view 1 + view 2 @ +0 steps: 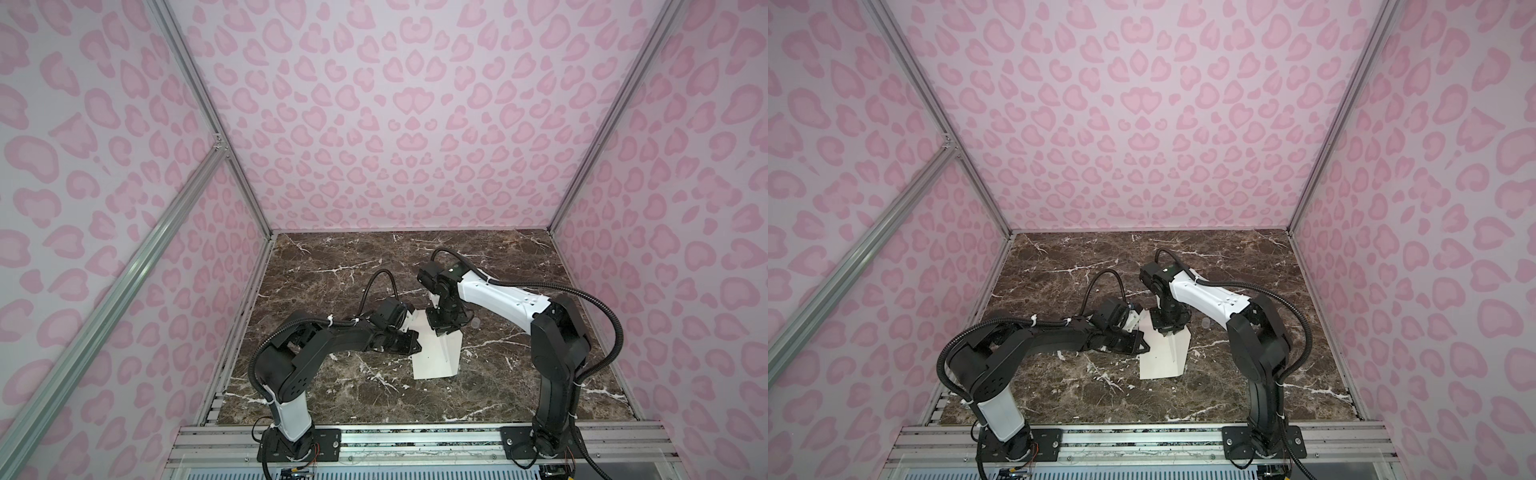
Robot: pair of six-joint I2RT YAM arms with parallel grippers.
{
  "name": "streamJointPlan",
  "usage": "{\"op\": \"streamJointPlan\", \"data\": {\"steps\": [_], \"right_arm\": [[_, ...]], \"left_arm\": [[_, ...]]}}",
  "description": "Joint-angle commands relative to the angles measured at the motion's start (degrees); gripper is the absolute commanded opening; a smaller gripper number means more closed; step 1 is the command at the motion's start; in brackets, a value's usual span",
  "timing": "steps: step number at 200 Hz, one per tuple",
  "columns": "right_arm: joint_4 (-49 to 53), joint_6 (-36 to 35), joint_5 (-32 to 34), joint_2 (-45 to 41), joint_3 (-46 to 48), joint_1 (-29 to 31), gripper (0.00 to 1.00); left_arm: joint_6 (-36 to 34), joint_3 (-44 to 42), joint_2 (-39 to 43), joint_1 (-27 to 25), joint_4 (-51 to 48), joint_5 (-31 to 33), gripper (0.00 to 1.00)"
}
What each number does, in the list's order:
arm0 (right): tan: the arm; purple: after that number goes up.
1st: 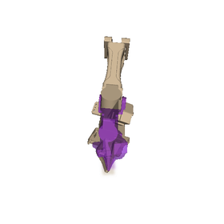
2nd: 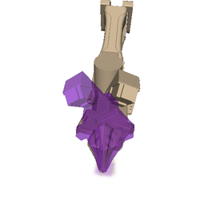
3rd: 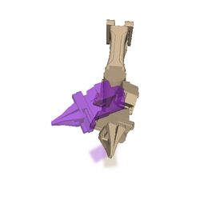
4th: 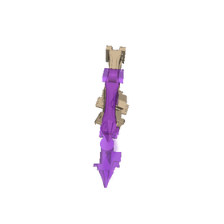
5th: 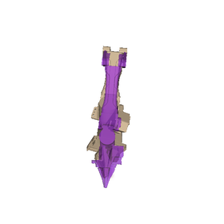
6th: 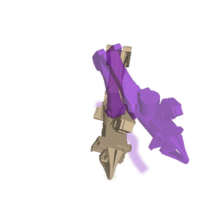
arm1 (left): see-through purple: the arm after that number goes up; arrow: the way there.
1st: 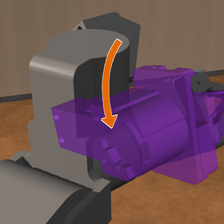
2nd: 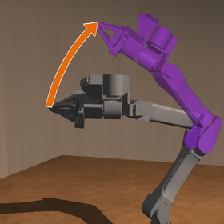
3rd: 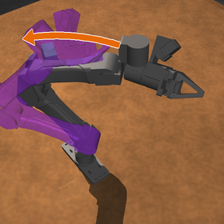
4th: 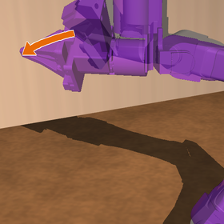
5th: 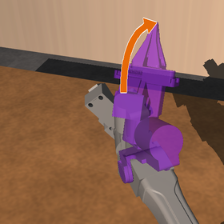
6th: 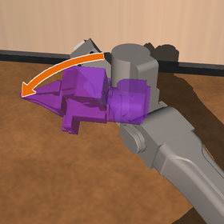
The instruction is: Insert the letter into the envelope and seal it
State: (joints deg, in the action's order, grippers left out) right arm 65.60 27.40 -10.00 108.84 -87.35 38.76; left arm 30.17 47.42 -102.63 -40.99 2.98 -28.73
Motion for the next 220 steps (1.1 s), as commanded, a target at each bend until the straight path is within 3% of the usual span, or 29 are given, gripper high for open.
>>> {"op": "streamJointPlan", "data": {"steps": [1, 220], "right_arm": [[0.1, -0.1, -0.5, -1.1, 1.2, -0.6, 0.0], [-1.2, 1.1, -0.1, 10.4, -4.1, 3.9, 0.0]], "left_arm": [[-0.7, -0.1, -0.6, -0.1, -5.0, 3.0, 0.04], [-0.9, -0.2, 0.5, 0.0, -4.8, 2.7, 0.04]]}}
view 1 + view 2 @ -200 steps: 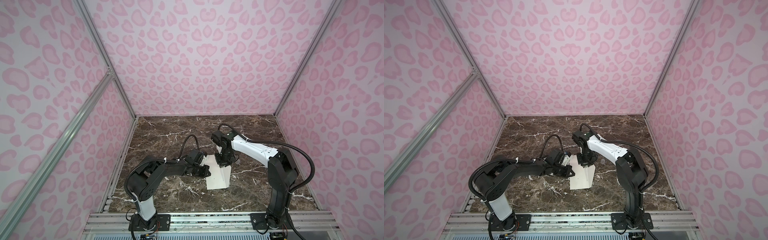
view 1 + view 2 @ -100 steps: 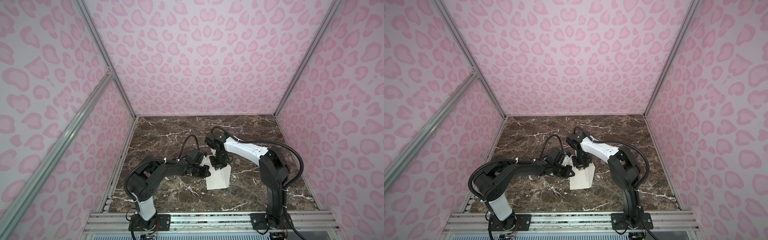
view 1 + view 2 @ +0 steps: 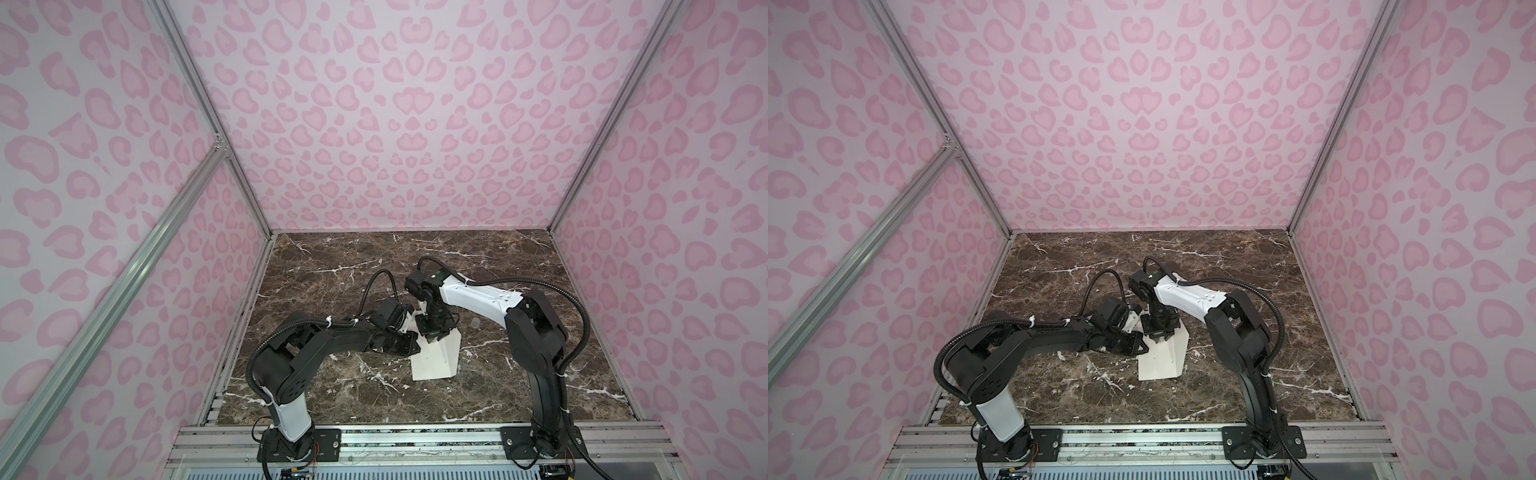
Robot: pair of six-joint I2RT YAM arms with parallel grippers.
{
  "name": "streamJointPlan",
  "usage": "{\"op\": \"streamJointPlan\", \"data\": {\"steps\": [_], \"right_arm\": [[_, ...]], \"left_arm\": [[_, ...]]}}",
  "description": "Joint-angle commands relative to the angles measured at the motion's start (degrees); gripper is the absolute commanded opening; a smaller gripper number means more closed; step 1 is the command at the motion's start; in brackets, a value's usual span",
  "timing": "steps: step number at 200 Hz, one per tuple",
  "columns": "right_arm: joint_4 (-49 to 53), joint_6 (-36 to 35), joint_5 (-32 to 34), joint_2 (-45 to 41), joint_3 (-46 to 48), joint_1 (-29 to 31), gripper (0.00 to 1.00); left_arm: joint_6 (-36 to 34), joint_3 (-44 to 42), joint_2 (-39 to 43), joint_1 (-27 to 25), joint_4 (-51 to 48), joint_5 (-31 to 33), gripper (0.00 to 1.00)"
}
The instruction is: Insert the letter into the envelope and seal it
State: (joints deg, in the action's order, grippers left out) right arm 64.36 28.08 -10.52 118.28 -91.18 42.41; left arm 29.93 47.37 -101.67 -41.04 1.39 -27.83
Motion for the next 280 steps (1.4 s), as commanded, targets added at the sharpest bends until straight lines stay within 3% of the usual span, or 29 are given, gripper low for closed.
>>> {"op": "streamJointPlan", "data": {"steps": [1, 64, 145, 280], "right_arm": [[0.0, 0.5, 0.4, 1.0, -0.3, 0.2, 0.0], [0.0, 0.2, 0.7, 2.8, -0.5, 0.4, 0.0], [3.5, -0.4, 6.2, 4.7, -0.8, 0.4, 0.0], [4.1, -1.4, 3.1, -1.2, -3.5, -1.2, 0.0]], "left_arm": [[-0.7, -0.2, -0.5, 0.0, -3.2, 1.7, 0.04], [-0.6, -0.4, -0.3, 0.1, -3.0, 1.6, 0.04], [-0.7, -0.6, -0.1, 0.3, -3.1, 1.7, 0.04], [-1.3, -0.4, -0.6, 0.5, -5.0, 2.4, 0.04]]}}
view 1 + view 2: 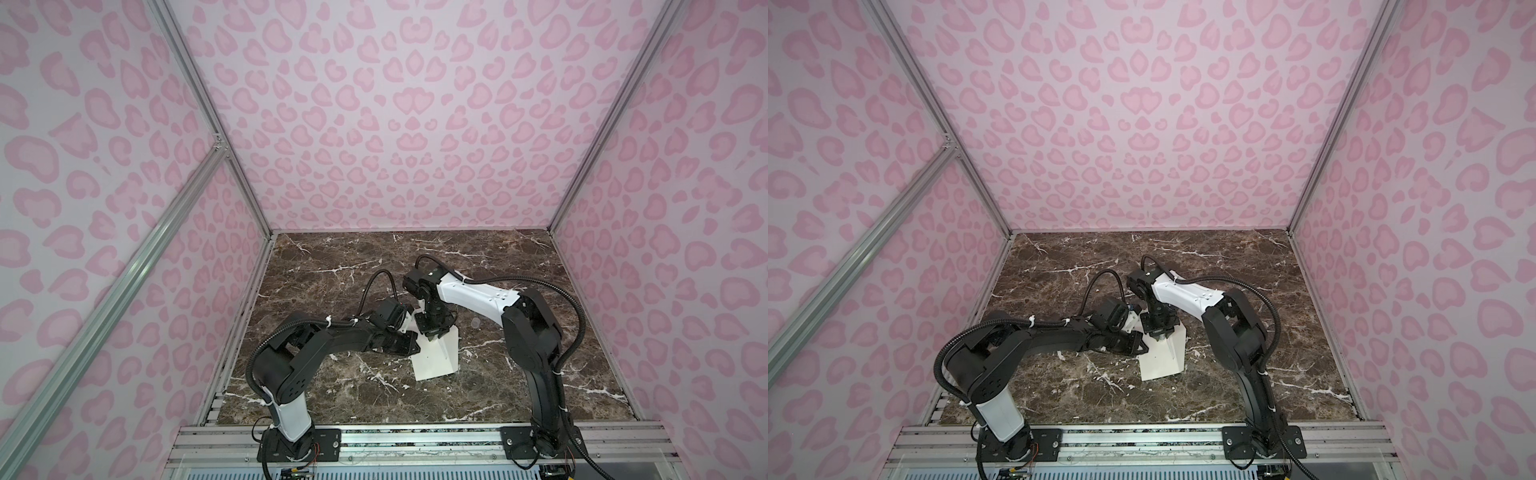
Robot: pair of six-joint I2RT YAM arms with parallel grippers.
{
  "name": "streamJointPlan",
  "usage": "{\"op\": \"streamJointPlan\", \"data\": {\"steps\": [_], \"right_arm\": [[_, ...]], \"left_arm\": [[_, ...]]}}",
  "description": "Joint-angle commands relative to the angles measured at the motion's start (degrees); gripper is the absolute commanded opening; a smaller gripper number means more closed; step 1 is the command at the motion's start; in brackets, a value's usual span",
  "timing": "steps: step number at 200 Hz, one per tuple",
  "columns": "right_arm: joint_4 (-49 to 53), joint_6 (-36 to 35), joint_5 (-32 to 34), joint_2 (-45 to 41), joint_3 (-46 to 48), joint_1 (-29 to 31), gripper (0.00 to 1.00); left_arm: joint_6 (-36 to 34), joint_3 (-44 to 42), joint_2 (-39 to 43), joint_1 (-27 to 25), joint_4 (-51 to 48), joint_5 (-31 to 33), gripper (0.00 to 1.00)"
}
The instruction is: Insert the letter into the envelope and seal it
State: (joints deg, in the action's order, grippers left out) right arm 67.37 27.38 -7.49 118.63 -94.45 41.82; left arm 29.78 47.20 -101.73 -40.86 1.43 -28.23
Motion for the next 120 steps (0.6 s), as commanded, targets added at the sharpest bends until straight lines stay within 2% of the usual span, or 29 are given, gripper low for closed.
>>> {"op": "streamJointPlan", "data": {"steps": [1, 75, 120], "right_arm": [[1.1, -0.7, 0.0, -1.6, -0.2, -0.7, 0.0], [-6.4, -1.4, -5.4, -15.3, 7.5, -3.8, 0.0], [-18.6, -1.5, -7.3, -27.9, 17.6, -5.5, 0.0]], "left_arm": [[-1.1, -0.3, -0.6, 0.3, -5.0, 2.9, 0.04], [-0.5, 2.4, 3.5, 0.4, -7.7, 2.4, 0.04], [-0.3, 7.2, 10.6, 0.4, -10.2, 3.1, 0.19]]}}
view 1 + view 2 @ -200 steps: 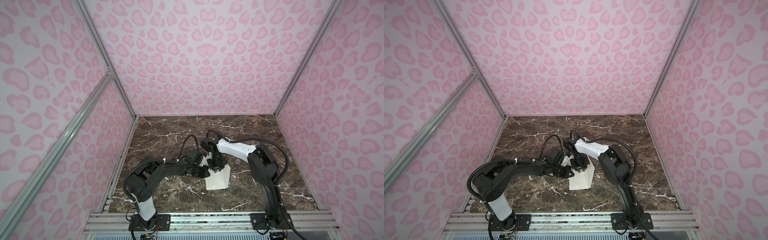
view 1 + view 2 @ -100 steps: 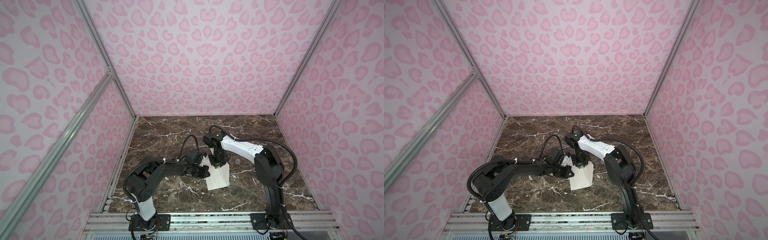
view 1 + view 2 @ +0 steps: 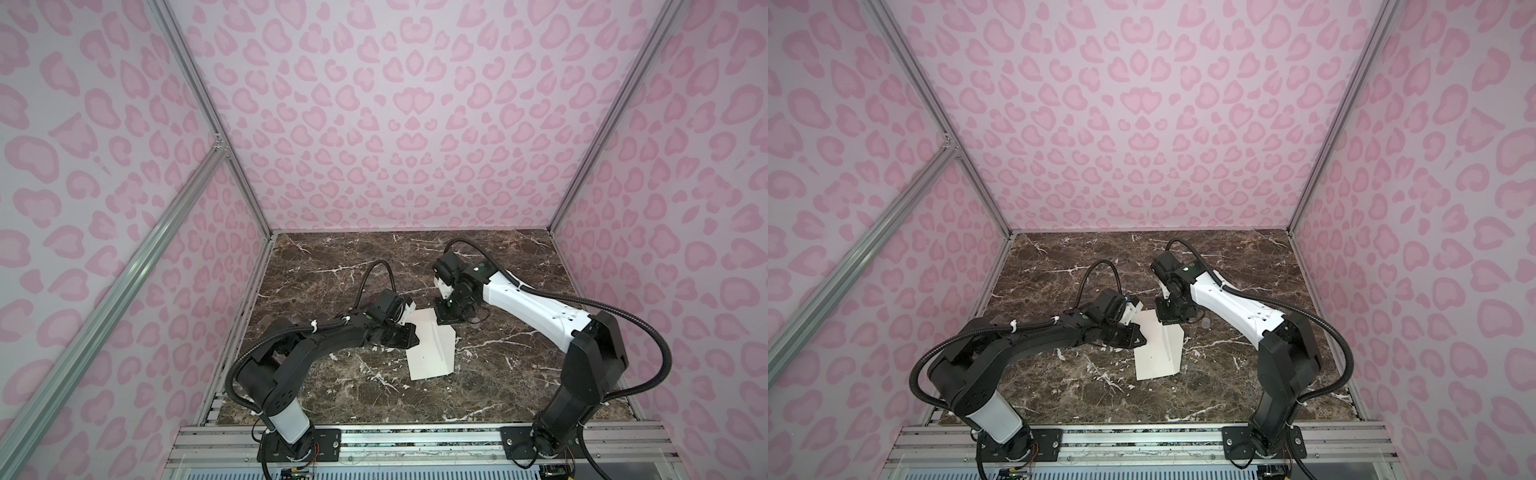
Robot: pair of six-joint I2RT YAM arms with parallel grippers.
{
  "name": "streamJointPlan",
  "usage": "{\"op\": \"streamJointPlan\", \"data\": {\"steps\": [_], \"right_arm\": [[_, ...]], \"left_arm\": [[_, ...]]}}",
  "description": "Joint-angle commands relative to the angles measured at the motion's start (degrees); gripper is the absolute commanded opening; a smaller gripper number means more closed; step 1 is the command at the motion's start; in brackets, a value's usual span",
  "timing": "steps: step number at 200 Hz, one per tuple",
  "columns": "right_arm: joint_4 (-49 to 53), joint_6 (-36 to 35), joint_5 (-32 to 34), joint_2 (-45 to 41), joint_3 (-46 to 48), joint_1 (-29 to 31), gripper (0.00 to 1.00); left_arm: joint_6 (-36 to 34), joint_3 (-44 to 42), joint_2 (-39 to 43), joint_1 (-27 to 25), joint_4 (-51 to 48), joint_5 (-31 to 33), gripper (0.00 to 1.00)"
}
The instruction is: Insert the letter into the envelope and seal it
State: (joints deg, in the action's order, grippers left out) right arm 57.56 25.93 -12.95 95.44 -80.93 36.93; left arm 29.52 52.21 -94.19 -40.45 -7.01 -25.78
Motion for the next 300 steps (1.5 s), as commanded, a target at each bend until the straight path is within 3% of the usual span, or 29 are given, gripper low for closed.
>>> {"op": "streamJointPlan", "data": {"steps": [1, 57, 64, 73, 93, 148, 230, 300], "right_arm": [[-9.1, -0.1, -1.9, -5.1, 4.4, -0.6, 0.0], [-24.0, -0.6, 1.6, -20.7, 15.5, -0.6, 0.0], [-25.9, -0.6, 2.2, -22.5, 17.2, -0.6, 0.0], [-29.1, -0.6, 2.6, -24.8, 19.4, -0.4, 0.0], [-36.2, -0.7, 4.2, -29.6, 24.7, 0.1, 0.0], [-57.2, -4.9, 10.3, -38.6, 37.3, 5.3, 0.0], [-89.7, -17.5, 17.9, -38.9, 49.9, 13.9, 0.0], [-97.2, -25.1, 21.8, -36.3, 50.5, 17.8, 0.0]], "left_arm": [[0.0, 2.4, 3.2, 0.0, -1.8, 0.7, 0.19], [2.7, 3.4, 12.5, 0.9, -2.3, 4.2, 0.35], [3.3, 2.4, 14.4, 1.1, -1.2, 4.2, 0.35], [4.3, 0.8, 16.8, 1.3, 1.1, 4.2, 0.44], [6.3, -2.9, 21.9, 1.8, 6.6, 3.2, 0.54], [12.0, -10.1, 32.5, 2.0, 20.0, 0.6, 0.68], [21.1, -13.0, 33.0, 2.0, 34.8, -2.5, 0.8], [22.9, -11.3, 29.1, 1.3, 37.9, -4.4, 0.77]]}}
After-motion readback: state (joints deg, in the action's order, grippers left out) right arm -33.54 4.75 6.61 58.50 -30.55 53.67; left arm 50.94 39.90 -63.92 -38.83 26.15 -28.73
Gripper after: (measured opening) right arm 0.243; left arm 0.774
